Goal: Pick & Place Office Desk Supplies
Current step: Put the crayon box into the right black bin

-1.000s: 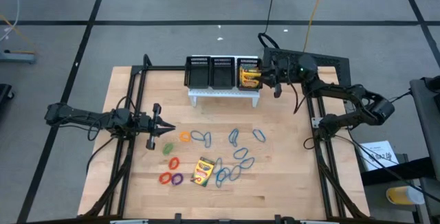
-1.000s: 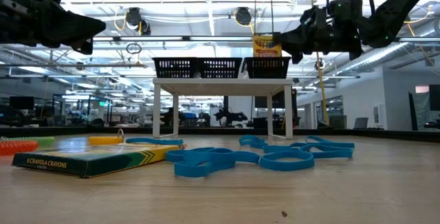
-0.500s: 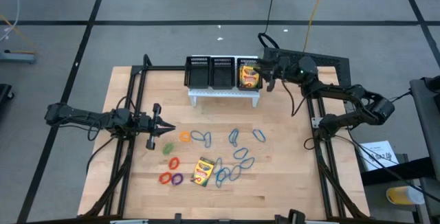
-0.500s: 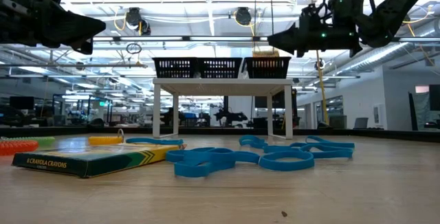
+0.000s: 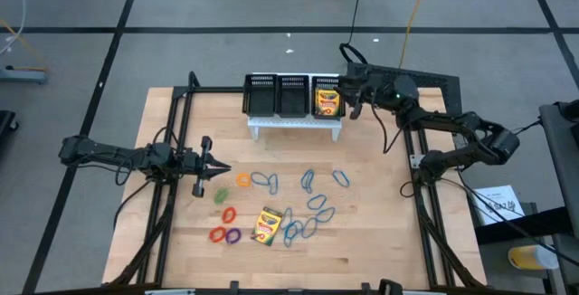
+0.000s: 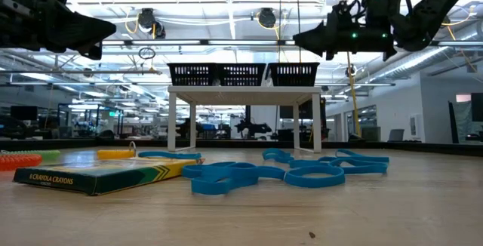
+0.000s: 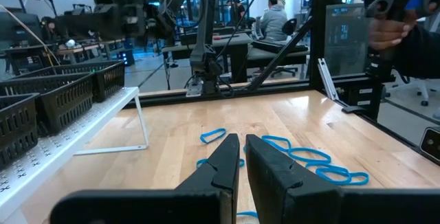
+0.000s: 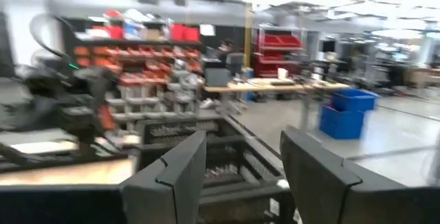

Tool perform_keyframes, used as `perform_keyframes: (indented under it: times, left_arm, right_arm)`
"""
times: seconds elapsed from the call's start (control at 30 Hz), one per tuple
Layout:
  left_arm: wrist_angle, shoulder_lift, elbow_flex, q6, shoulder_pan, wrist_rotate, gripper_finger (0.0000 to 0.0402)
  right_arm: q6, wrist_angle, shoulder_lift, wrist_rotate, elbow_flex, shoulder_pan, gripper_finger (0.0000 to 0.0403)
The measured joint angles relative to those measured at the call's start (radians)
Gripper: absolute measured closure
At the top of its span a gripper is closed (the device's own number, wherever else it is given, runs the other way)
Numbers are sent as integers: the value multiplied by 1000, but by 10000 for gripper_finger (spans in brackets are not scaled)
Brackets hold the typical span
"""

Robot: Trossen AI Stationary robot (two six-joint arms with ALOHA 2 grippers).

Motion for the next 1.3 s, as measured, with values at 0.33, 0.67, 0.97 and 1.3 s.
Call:
perform_keyframes:
  times: [0.33, 0.67, 0.97, 1.3]
  left_arm:
    - [0, 0, 0, 3, 0, 0, 364]
    - [0, 0, 0, 4, 0, 0, 364]
    - [0, 0, 0, 4, 0, 0, 364]
    - [0, 0, 0, 2, 0, 0, 364]
  right_arm:
    - [166, -178, -188, -236, -10, 96, 245]
    - [184, -201, -310, -270, -83, 406, 289]
    - [77, -204, -302, -37, -166, 731, 327]
    - [25, -201, -300, 324, -275, 1007, 368]
